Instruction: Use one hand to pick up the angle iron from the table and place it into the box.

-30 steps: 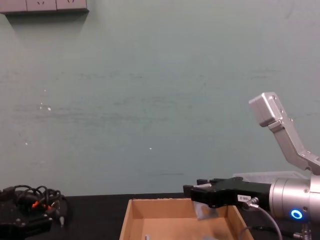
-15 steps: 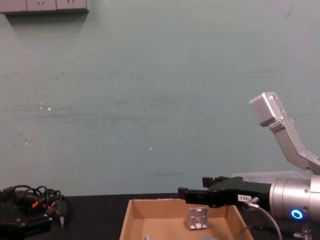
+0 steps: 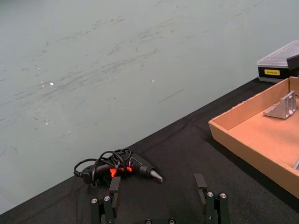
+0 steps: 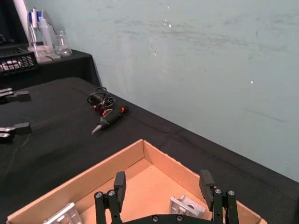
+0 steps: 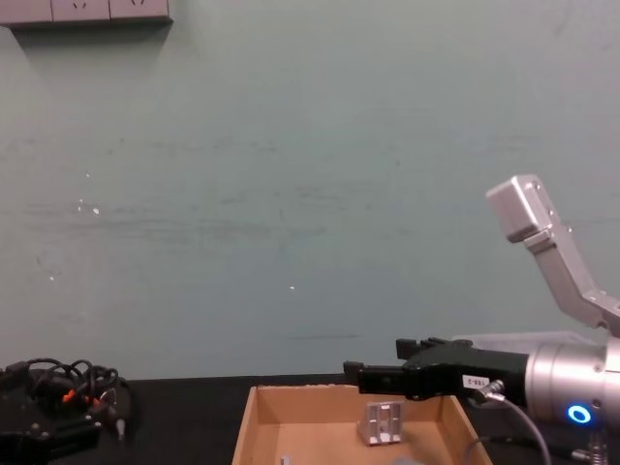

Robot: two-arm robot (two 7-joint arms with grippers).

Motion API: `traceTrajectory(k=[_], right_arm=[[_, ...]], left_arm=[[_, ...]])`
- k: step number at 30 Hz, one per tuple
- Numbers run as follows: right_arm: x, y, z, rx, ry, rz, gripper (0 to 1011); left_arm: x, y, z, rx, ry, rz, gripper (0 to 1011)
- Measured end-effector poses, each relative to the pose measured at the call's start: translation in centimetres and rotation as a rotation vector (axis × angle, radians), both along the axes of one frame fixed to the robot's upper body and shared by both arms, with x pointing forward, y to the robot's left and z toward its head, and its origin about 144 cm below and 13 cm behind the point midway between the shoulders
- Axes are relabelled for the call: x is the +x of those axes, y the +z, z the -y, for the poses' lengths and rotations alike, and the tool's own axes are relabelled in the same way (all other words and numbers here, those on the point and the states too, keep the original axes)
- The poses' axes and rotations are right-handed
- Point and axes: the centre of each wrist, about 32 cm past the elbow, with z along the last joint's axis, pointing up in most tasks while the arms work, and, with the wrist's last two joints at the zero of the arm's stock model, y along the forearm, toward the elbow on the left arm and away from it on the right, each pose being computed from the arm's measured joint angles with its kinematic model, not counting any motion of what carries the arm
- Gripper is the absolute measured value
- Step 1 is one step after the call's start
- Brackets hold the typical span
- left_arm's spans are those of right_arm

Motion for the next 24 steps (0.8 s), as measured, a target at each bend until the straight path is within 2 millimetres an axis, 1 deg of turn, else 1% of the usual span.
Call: traceTrajectory(k=[8, 14, 20, 22, 23, 24], right_arm=[[-1.7, 0.6, 0.8, 0.031, 0.014, 0.049, 1004], [-4.1, 1.1, 1.7, 0.069, 0.03, 0.087, 1004], [-6.3, 0.7, 2.6, 0.084, 0.023, 0.079, 1004], [-7.4, 0.2, 3.0, 0.083, 0.01, 0.058, 1004], [-7.4, 0.2, 3.0, 0.083, 0.01, 0.058, 1004], [-8.0, 0.0, 3.2, 0.082, -0.001, 0.047, 1004]], left_arm=[[0.0, 0.0, 0.0, 0.0, 0.0, 0.0, 1000], [0.0, 0.0, 0.0, 0.0, 0.0, 0.0, 1000], [0.0, 0.0, 0.0, 0.0, 0.0, 0.0, 1000], [0.0, 0.0, 0.0, 0.0, 0.0, 0.0, 1000], [0.0, 0.0, 0.0, 0.0, 0.0, 0.0, 1000], [0.0, 0.0, 0.0, 0.0, 0.0, 0.0, 1000]])
